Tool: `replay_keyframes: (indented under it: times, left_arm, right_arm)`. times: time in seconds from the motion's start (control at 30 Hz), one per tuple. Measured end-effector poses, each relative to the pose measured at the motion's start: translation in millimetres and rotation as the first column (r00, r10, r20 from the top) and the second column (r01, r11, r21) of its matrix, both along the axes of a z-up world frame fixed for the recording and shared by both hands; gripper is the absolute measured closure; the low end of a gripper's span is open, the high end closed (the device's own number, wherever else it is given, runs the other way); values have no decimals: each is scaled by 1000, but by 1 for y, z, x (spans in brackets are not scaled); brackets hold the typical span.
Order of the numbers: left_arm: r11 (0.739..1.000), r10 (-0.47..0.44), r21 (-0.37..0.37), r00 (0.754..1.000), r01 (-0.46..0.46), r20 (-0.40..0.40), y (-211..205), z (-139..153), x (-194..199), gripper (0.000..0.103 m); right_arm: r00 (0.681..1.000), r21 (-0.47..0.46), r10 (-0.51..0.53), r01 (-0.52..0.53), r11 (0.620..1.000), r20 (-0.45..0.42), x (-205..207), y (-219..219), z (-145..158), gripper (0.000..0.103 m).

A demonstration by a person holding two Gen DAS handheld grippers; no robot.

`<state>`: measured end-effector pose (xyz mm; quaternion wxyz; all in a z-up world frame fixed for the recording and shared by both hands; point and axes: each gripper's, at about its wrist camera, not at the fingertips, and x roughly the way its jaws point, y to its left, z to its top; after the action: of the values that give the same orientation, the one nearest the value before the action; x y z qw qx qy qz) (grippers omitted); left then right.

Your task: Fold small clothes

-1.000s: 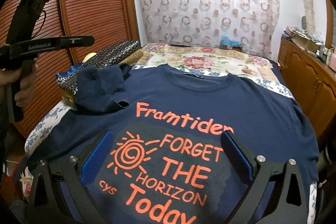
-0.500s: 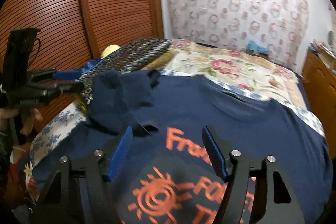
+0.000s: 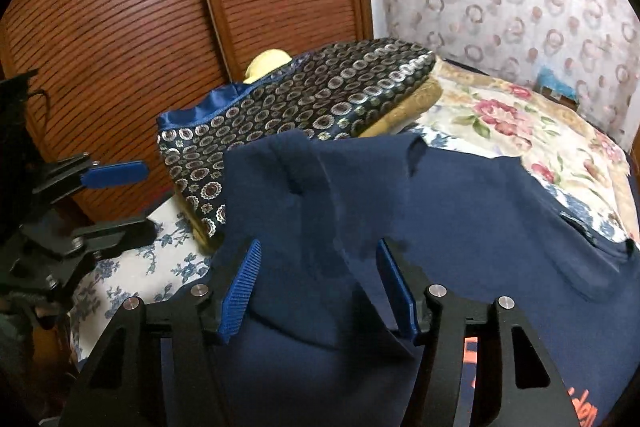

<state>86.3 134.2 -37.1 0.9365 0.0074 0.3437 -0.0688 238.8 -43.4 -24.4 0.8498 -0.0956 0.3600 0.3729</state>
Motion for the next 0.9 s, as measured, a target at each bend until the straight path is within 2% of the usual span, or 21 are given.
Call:
replay_keyframes:
  times: [0.17, 0.23, 0.27, 0.33, 0.43, 0.67, 0.9]
  left_arm:
    - [1000, 24, 6, 1000, -24, 9, 4, -3, -6, 36]
    - [999, 35, 2, 999, -35, 13, 4, -2, -6, 36]
    - [999, 47, 4, 999, -47, 15, 5, -2, -6, 36]
    - [998, 64, 11, 998, -64, 21, 5, 0, -7, 36]
    - [994, 103, 14, 994, -104, 38, 7, 4, -9, 36]
    - [979, 200, 26, 975, -203, 97, 14, 19, -13, 36]
    - [974, 219, 23, 968, -223, 123, 16, 24, -19, 36]
  right_arm:
    - [1000, -14, 7, -7, 1000, -20, 13, 5, -5, 55]
    - [1000, -22, 4, -4, 1000, -22, 16, 8, -6, 70]
    - [1000, -23, 6, -7, 1000, -24, 18, 8, -7, 73]
    - [1000, -23, 16, -16, 1000, -20, 16, 6, -6, 87]
    - [1000, -11, 22, -22, 1000, -10, 8, 6, -5, 96]
    - [999, 42, 41, -42, 998, 30, -18, -11, 15, 100]
    - [996, 63, 68, -72, 995, 64, -44, -30, 25, 100]
